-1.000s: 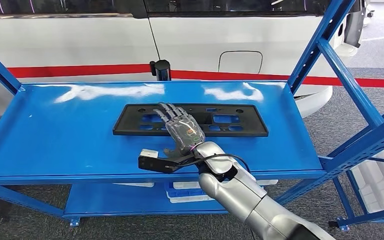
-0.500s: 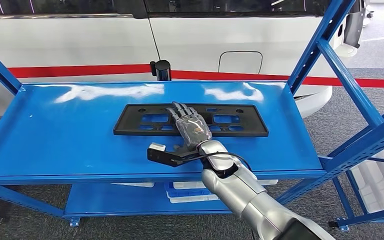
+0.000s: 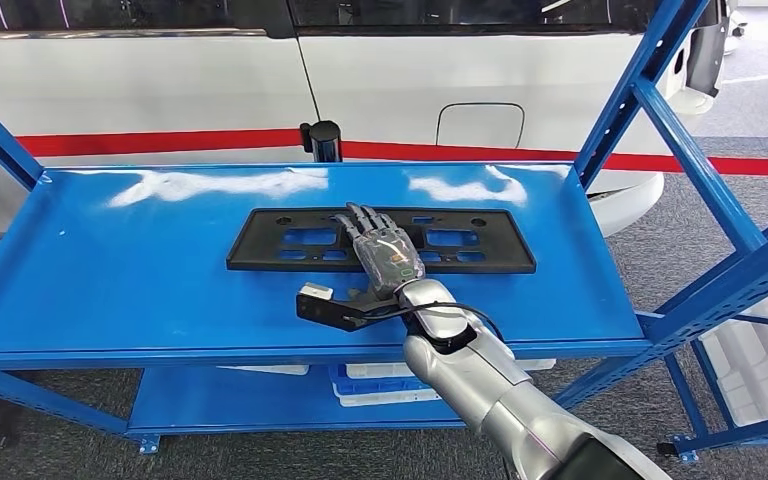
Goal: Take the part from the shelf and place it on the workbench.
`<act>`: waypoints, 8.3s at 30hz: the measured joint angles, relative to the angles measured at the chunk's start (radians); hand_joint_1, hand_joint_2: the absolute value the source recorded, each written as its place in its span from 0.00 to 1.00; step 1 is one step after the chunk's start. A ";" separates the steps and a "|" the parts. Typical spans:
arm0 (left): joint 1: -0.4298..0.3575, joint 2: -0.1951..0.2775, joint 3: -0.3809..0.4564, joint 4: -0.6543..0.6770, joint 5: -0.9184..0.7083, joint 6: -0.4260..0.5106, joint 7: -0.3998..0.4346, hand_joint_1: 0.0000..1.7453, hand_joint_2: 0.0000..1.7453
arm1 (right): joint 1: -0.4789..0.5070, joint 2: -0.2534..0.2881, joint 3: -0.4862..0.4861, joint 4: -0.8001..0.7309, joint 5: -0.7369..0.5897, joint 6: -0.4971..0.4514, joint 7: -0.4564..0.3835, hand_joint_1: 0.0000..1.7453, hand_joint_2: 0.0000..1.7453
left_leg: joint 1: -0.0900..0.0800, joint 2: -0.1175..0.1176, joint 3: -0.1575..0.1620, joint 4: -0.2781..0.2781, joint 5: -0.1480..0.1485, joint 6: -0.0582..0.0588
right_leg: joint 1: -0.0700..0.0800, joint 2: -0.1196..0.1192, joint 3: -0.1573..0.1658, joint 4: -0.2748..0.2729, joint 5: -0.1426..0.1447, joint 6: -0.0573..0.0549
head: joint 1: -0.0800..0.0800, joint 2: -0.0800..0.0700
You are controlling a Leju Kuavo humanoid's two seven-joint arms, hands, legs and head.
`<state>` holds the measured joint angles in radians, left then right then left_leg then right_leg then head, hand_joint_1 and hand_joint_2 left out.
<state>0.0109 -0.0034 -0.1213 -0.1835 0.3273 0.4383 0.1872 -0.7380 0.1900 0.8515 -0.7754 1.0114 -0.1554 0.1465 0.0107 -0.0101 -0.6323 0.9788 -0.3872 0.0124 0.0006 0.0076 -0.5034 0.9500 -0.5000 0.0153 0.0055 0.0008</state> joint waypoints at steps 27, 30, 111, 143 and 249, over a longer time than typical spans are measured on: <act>0.007 0.002 0.000 -0.001 0.011 0.023 -0.135 0.00 0.00 | 0.011 -0.002 -0.011 -0.003 0.008 -0.040 -0.007 1.00 1.00 | 0.000 0.000 0.001 0.000 0.000 0.000 | 0.000 0.000 0.000 0.000 0.000 0.000 | 0.000 0.000; 0.011 0.010 0.000 -0.002 0.026 0.035 -0.292 0.00 0.00 | 0.034 -0.014 -0.038 -0.054 0.022 -0.055 -0.014 1.00 1.00 | 0.000 0.000 0.001 0.000 0.000 0.000 | 0.000 0.000 0.000 0.000 0.000 0.000 | 0.000 0.000; -0.004 -0.008 0.032 0.007 0.188 -0.092 -0.391 0.00 1.00 | 0.037 -0.152 -0.217 -0.966 -0.268 -0.084 -0.109 1.00 1.00 | -0.004 0.000 0.001 0.008 -0.012 0.007 | -0.008 0.001 0.005 -0.001 -0.005 0.005 | 0.000 0.000; -0.011 -0.041 0.021 -0.012 0.215 0.068 -0.439 0.00 1.00 | 0.199 -0.211 -0.259 -1.038 -0.671 -0.130 -0.202 1.00 1.00 | 0.009 0.002 0.112 0.027 -0.115 -0.018 | -0.011 -0.008 -0.079 0.055 0.059 -0.009 | 0.003 0.000; -0.097 0.151 -0.802 -0.176 0.950 -0.512 -0.482 0.00 1.00 | 0.276 -0.195 -0.368 -1.123 -0.750 -0.053 -0.236 1.00 1.00 | 0.001 0.018 -0.043 0.026 0.027 0.004 | -0.008 -0.010 0.039 0.062 -0.045 0.025 | 0.010 0.000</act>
<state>-0.0862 0.1472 -0.9229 -0.3595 1.2776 -0.0737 -0.2953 -0.4618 -0.0051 0.4835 -1.8984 0.2618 -0.2083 -0.0892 0.0115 0.0083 -0.6750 1.0043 -0.3606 0.0166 -0.0079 -0.0027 -0.4640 1.0116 -0.5449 0.0403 0.0155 0.0008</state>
